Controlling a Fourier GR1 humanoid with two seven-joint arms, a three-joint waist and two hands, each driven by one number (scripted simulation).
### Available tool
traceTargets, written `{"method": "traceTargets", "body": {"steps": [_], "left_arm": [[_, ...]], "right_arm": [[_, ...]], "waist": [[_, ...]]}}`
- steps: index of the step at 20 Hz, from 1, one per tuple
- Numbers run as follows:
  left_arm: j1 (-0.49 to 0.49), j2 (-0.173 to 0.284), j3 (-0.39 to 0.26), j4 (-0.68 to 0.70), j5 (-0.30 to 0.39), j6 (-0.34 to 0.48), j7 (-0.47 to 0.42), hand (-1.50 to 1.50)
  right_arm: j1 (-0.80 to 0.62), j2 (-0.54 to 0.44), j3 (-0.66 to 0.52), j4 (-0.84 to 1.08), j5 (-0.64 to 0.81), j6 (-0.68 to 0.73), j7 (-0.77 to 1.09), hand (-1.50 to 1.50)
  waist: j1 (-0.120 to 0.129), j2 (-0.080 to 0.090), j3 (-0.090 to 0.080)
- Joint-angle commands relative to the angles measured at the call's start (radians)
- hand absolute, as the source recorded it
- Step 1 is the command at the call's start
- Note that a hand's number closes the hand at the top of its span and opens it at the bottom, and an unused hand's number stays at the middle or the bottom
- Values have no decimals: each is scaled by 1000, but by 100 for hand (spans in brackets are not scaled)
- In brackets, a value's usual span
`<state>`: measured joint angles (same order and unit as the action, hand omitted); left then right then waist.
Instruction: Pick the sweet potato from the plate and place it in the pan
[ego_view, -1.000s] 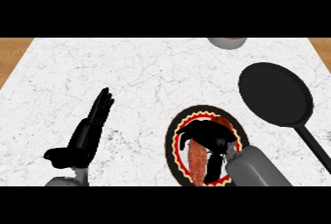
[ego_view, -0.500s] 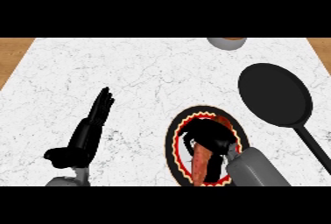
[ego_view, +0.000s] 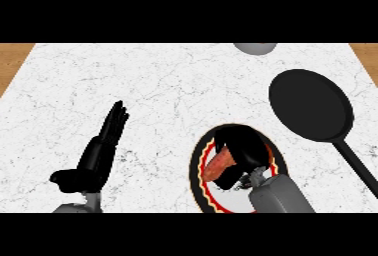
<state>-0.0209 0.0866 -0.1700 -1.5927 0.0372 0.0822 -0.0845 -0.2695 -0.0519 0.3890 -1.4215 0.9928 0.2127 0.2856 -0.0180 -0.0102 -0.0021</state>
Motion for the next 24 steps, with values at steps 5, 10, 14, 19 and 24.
{"method": "traceTargets", "body": {"steps": [5,10,14,19,24], "left_arm": [[31,6,-4,-31,-1,-9,-3,0],[0,-1,9,0,5,-19,0,0],[5,-29,2,93,-17,-21,-103,0],[-62,14,55,51,25,-59,-7,0],[4,-7,4,-7,-10,-46,6,0]], "right_arm": [[-27,51,27,-283,224,-167,316,150],[52,52,95,-437,267,-251,424,150],[16,52,-61,-446,198,-264,424,150],[32,52,-170,-422,100,-365,382,150],[-27,-48,-389,-194,-13,-504,190,150]], "waist": [[6,0,1],[11,7,2],[12,11,2],[16,11,2],[26,12,3]]}}
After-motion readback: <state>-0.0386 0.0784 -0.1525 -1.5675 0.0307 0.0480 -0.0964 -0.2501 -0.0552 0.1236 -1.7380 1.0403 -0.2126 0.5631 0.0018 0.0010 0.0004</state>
